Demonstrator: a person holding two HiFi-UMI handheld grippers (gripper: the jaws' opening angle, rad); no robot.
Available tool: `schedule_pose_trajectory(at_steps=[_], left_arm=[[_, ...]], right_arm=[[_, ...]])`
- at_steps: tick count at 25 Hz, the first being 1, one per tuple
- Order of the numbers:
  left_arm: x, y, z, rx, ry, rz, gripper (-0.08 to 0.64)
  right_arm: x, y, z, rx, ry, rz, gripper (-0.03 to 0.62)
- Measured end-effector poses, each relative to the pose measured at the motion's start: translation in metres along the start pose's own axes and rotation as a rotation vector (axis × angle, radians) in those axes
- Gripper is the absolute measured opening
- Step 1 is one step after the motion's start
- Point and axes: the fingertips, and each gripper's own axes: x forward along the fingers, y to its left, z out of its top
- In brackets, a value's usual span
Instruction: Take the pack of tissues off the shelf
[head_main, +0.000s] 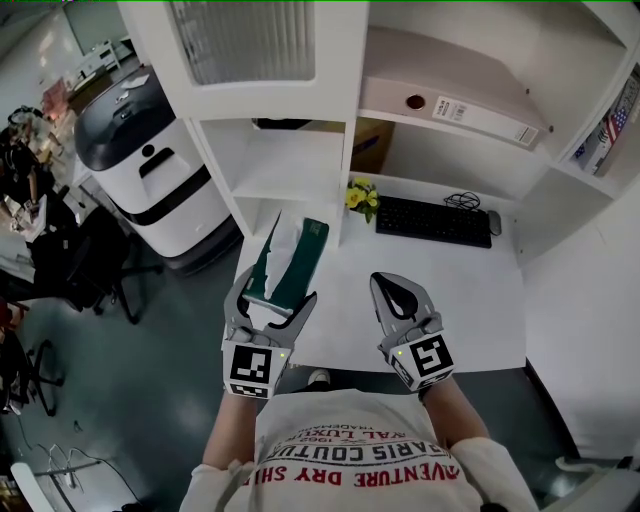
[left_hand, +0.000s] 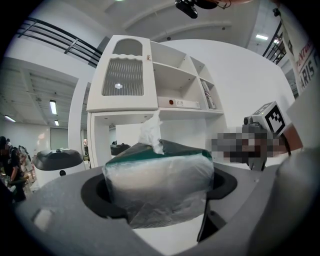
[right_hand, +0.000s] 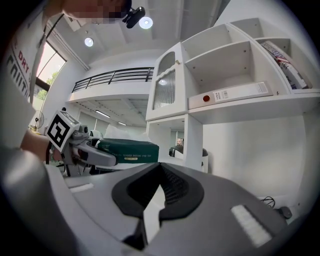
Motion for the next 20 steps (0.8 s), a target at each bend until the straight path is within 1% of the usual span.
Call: schedule_pose_trajectory(at_steps=[6, 15, 20], left_arm=[[0.002, 0.003, 0.000, -0.037, -0.008, 0.000, 0.446], [0.003, 0.009, 0.002, -0.048, -0.012, 0.018, 0.446], [0.002, 0.012, -0.001, -0.087, 0.003, 0.032, 0.447]], right_arm=[[0.005, 0.001, 0.000, -0.003, 0.005, -0.005, 0.000], [0.014, -0.003, -0.001, 0.007, 0.012, -0.008, 0.001], [0.017, -0.001, 0.000, 0.001, 0.015, -0.002, 0.001]])
